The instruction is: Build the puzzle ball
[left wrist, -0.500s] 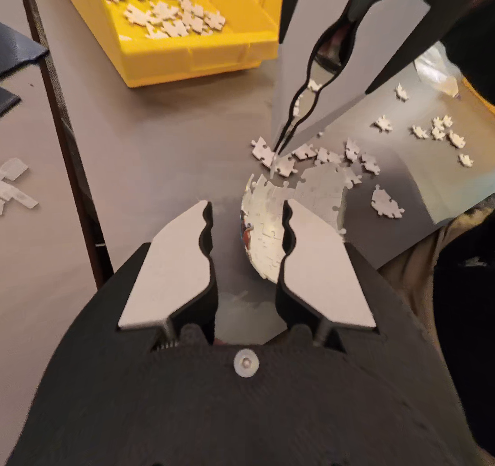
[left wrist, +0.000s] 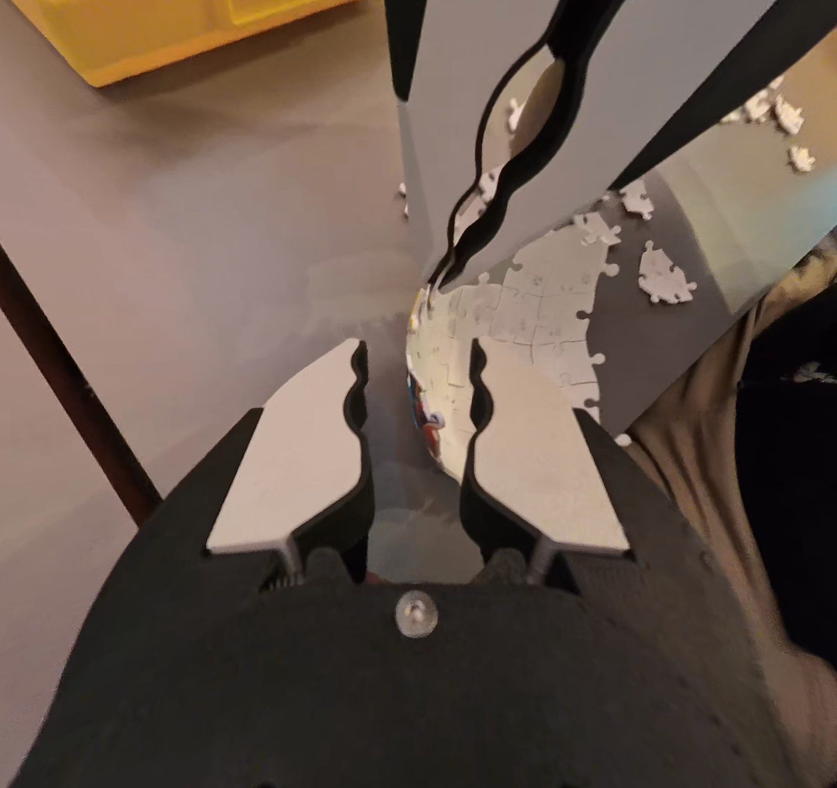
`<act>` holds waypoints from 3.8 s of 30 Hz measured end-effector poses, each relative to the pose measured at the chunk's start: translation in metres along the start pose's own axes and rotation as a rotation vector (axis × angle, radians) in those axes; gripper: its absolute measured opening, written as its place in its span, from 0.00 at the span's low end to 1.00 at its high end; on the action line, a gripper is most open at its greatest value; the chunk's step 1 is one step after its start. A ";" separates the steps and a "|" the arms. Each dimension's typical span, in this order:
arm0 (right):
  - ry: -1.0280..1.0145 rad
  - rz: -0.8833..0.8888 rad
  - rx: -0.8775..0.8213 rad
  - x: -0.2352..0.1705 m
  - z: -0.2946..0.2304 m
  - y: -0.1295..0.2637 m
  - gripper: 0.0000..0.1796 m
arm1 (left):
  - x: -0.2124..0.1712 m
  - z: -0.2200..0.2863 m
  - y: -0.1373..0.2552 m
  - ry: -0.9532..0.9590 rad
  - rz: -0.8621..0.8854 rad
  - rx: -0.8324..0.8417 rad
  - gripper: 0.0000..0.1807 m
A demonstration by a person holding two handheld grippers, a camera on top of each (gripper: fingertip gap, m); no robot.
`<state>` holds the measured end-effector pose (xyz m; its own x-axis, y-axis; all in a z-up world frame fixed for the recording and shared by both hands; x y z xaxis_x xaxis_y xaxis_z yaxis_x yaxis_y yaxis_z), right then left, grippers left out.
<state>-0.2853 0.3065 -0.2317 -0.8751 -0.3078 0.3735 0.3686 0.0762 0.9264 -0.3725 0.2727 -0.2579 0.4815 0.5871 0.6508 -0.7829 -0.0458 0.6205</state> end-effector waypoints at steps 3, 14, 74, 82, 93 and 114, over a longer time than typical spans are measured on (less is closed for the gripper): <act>0.005 -0.006 0.005 0.001 0.000 -0.001 0.00 | 0.003 -0.001 -0.006 -0.013 -0.026 -0.018 0.21; 0.000 -0.017 0.022 0.000 0.002 -0.005 0.00 | 0.007 -0.002 -0.015 -0.038 -0.076 -0.053 0.10; -0.286 0.067 -0.012 -0.025 -0.006 -0.008 0.01 | 0.010 -0.008 -0.030 0.014 -0.058 -0.129 0.05; -0.315 0.075 -0.023 -0.026 -0.006 -0.007 0.01 | 0.010 -0.007 -0.030 0.031 -0.027 -0.146 0.05; -0.352 0.103 -0.041 -0.028 -0.007 -0.006 0.02 | 0.008 -0.009 -0.033 0.056 -0.017 -0.151 0.03; -0.475 0.174 0.043 -0.036 -0.009 -0.012 0.00 | 0.009 -0.008 -0.032 0.031 -0.006 -0.151 0.02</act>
<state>-0.2550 0.3081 -0.2568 -0.8514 0.1771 0.4936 0.5174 0.1302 0.8458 -0.3460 0.2856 -0.2756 0.4757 0.6117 0.6321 -0.8315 0.0784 0.5499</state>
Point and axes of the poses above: each gripper's, where its closed fingertips meet, y back along the fingers, x out of its top, z = x × y across the jaws, the point moved 7 cm from there along y, back along the fingers, and after that the axes turned 8 degrees about -x, right-handed, at the moved point
